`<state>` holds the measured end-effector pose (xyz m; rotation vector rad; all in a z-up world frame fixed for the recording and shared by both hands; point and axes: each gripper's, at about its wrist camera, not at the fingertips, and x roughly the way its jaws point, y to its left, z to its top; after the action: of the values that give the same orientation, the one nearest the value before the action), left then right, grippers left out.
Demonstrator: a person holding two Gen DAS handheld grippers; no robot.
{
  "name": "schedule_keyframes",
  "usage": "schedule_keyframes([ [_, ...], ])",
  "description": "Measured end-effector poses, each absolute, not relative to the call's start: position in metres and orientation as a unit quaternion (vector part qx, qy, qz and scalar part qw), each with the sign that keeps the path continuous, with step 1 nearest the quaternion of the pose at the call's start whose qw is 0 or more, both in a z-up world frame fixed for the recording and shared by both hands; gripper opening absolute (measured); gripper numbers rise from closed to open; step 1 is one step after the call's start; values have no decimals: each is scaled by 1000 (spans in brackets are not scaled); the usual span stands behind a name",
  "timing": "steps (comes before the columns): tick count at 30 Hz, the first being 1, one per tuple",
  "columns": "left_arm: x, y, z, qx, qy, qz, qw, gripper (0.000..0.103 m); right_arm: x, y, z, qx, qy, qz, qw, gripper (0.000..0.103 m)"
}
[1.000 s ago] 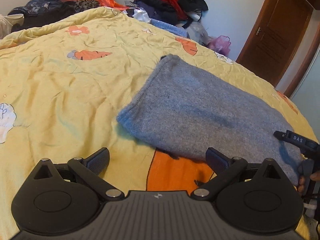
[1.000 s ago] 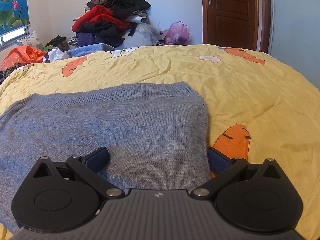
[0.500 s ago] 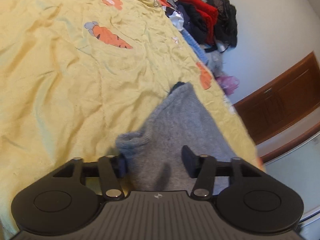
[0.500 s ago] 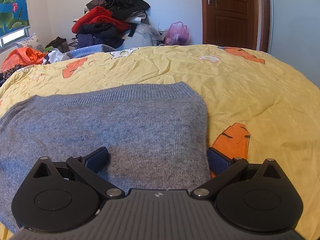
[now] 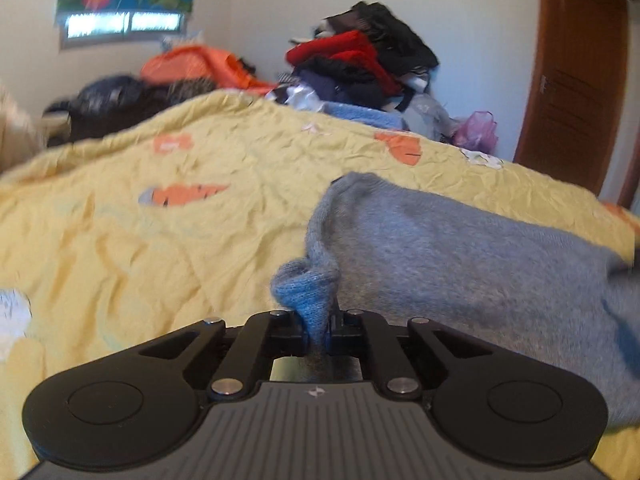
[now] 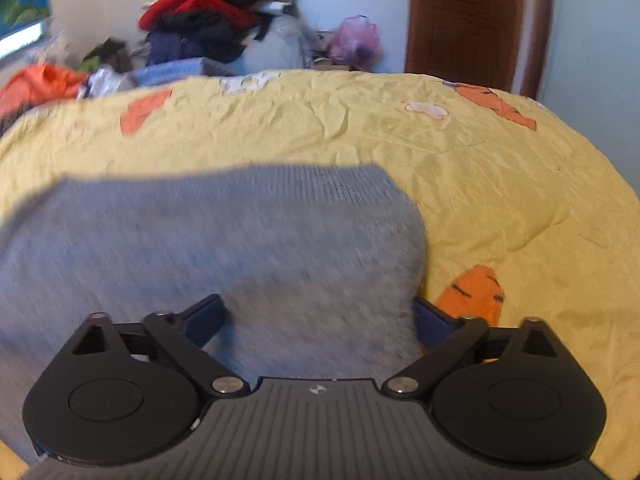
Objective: Fold small clothes
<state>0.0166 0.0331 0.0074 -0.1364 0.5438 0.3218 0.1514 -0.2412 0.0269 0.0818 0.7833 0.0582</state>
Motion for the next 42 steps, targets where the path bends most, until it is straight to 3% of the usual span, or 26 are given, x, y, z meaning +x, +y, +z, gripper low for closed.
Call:
schedule_keyframes([
  [3, 19, 12, 9, 1, 252, 142, 957, 6, 162, -212, 61, 117, 380, 110, 911, 102],
  [9, 21, -2, 6, 40, 244, 105, 963, 6, 209, -84, 75, 93, 498, 302, 807, 97],
  [12, 18, 6, 7, 18, 239, 102, 966, 6, 218, -19, 70, 19, 521, 317, 792, 84],
  [14, 13, 6, 8, 17, 227, 87, 970, 6, 224, 14, 63, -27, 536, 322, 780, 67],
  [22, 14, 5, 6, 23, 229, 66, 971, 6, 218, 77, 34, -191, 524, 304, 773, 55],
  [24, 14, 4, 6, 27, 231, 65, 971, 6, 218, 76, 34, -215, 507, 301, 779, 39],
  [25, 14, 4, 6, 30, 231, 63, 971, 6, 218, 73, 35, -219, 501, 298, 782, 23],
  [26, 13, 3, 6, 35, 229, 63, 971, 6, 221, 67, 38, -214, 499, 298, 785, 17],
  [35, 10, -48, 39, 62, 207, -16, 976, 6, 228, -62, 84, -34, 460, 347, 816, 14],
  [42, 9, -150, 40, 111, 189, -132, 967, 6, 219, -217, 115, 4, 429, 312, 848, 13],
])
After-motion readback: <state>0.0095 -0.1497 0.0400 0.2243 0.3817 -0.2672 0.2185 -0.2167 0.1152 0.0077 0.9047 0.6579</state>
